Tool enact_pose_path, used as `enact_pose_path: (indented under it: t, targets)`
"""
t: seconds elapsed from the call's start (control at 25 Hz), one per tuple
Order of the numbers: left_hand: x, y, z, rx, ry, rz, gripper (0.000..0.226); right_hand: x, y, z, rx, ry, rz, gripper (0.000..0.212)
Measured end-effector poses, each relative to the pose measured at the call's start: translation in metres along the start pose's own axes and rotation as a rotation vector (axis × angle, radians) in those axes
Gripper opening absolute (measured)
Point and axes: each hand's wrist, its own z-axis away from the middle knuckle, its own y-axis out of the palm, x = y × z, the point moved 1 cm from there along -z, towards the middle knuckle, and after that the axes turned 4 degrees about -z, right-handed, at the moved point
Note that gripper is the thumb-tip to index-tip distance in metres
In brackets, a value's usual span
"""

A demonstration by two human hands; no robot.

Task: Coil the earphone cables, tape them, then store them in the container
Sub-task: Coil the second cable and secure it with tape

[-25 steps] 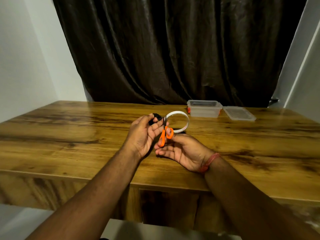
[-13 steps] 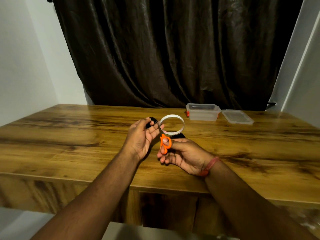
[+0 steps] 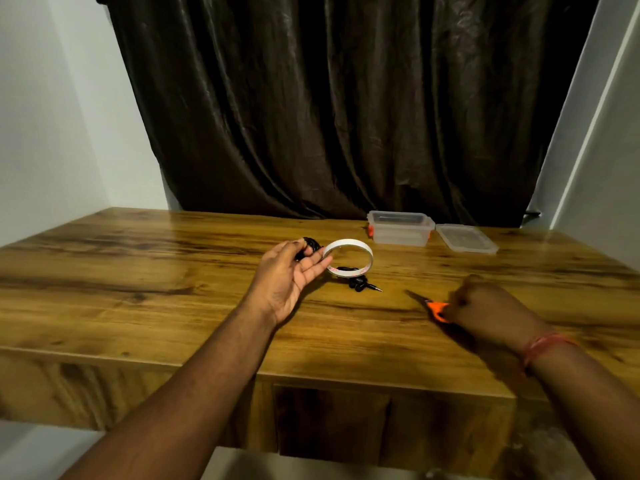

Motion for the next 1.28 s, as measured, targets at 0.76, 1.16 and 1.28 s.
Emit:
enact_pose_path:
  t: [0.76, 1.16, 1.28]
  targets:
    - [0.002, 0.007, 0.012, 0.14, -0.113, -0.107, 0.012, 0.046, 0.034, 0.023, -0.454, -0.382, -0.316, 0.038]
    - [-0.003, 0.01, 0.019, 0.254, -0.129, -0.104, 0.019, 0.054, 0.043, 0.012, -0.363, -0.451, -0.556, 0.019]
    - [-0.004, 0.006, 0.017, 0.204, -0.101, -0.146, 0.019, 0.043, 0.046, 0.001, -0.482, -0.256, -0.445, 0.021]
